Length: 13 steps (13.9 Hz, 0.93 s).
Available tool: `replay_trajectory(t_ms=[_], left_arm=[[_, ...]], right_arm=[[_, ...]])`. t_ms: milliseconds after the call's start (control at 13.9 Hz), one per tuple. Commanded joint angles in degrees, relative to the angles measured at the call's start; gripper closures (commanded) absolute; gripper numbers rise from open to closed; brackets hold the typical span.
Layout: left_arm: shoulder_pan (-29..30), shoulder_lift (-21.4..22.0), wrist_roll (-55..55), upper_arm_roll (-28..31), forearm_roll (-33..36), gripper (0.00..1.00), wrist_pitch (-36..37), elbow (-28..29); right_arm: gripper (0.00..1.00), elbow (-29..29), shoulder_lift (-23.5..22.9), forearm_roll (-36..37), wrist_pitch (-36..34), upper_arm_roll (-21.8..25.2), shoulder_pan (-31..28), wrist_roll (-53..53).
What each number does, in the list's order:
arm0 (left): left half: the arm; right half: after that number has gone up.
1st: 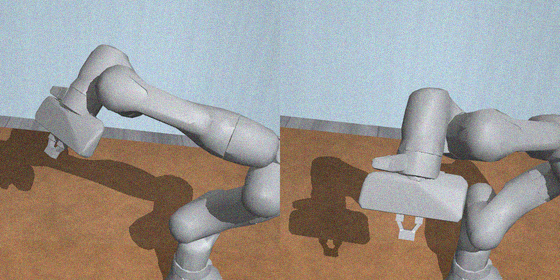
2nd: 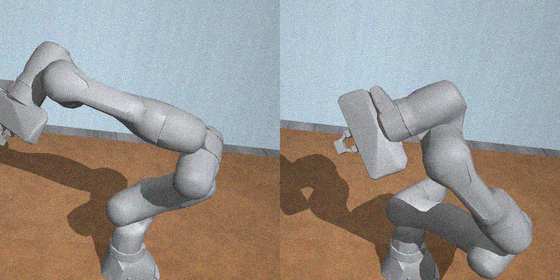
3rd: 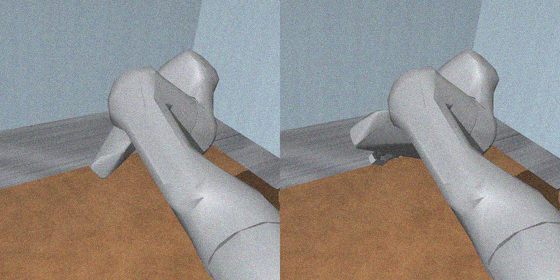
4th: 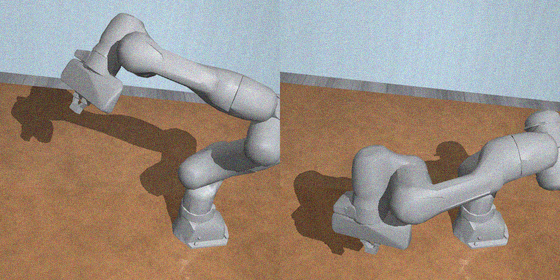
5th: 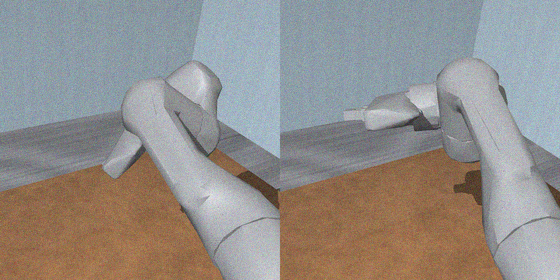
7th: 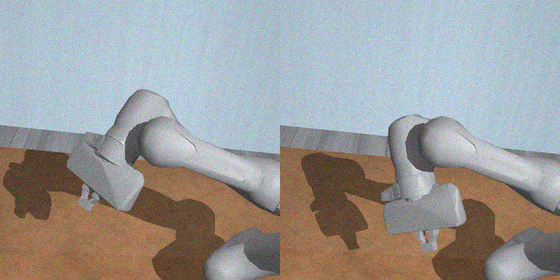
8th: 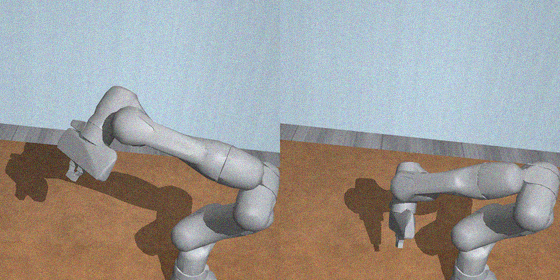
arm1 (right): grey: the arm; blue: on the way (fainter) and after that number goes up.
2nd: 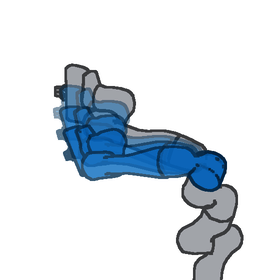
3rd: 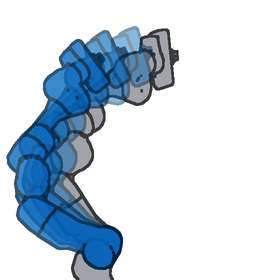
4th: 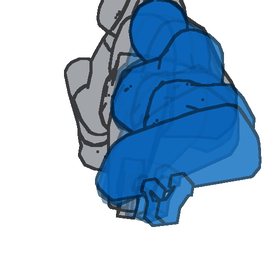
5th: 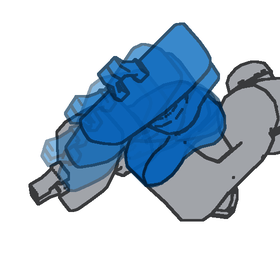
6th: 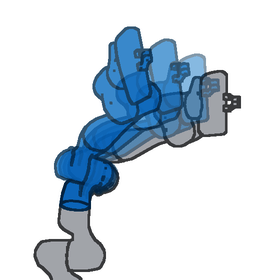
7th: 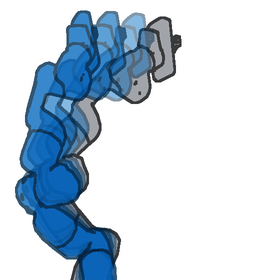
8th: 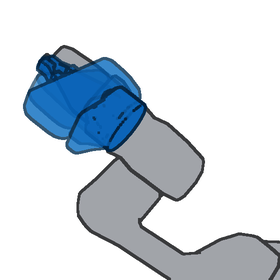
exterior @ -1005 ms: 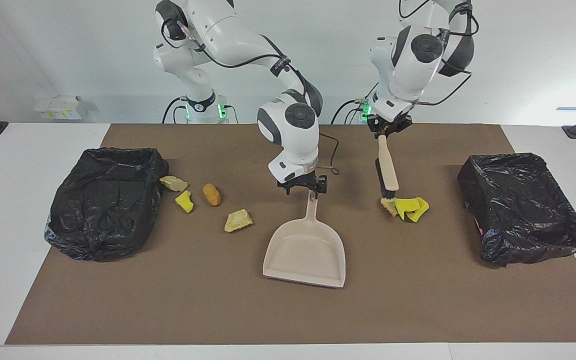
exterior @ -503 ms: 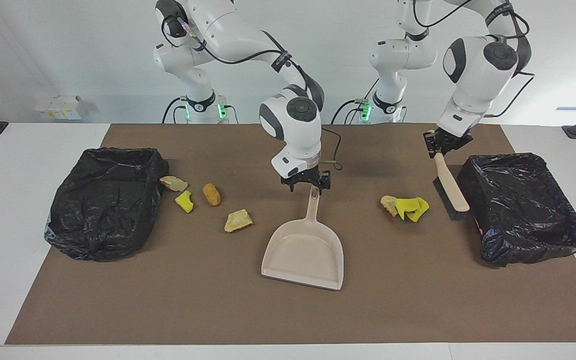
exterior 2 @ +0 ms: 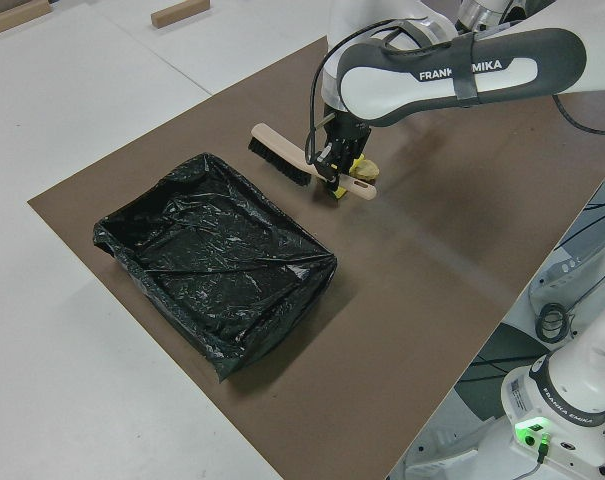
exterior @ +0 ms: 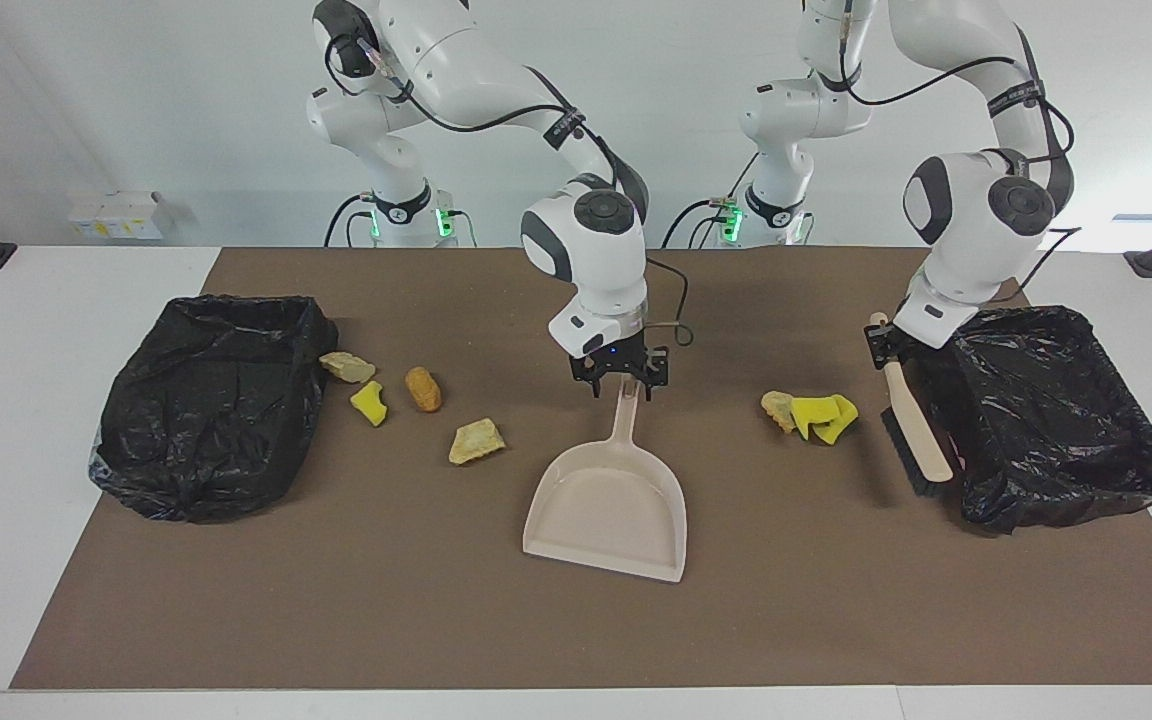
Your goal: Sweep and dump trash in bin
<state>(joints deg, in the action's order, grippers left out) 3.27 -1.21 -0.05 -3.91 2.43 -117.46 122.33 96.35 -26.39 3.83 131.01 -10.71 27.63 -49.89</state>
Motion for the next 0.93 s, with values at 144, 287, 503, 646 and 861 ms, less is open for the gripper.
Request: replay_trajectory(t_ms=[144,287,503,646,861], left_arm=[[-2.5,3.4,0.1,0.0,1.2,1.0,0.1,5.5],[-5.4,5.0,-0.6,0.1,1.2,1.0,0.6,7.6],[-8.0,7.9,-1.2,0.0,1.1,1.0,2.1,11.4],[-10.5,8.2,-2.8,0.0,1.0,1.0,4.7,11.4],[-14.5,8.4,-9.3,0.0,0.7,1.0,5.3,11.0]], right_arm=[[0.8,0.5,0.1,1.3,0.5,-0.1,-0.1,-0.1],[0.96,0.3,0.2,1.5,-0.1,-0.1,-0.1,-0.2],[1.0,0.2,1.9,1.6,-2.8,-0.1,-1.3,0.7],[1.0,0.2,4.2,1.0,-6.8,-0.1,-3.6,7.1],[1.0,0.3,8.2,0.4,-15.6,-0.1,-5.8,17.3]])
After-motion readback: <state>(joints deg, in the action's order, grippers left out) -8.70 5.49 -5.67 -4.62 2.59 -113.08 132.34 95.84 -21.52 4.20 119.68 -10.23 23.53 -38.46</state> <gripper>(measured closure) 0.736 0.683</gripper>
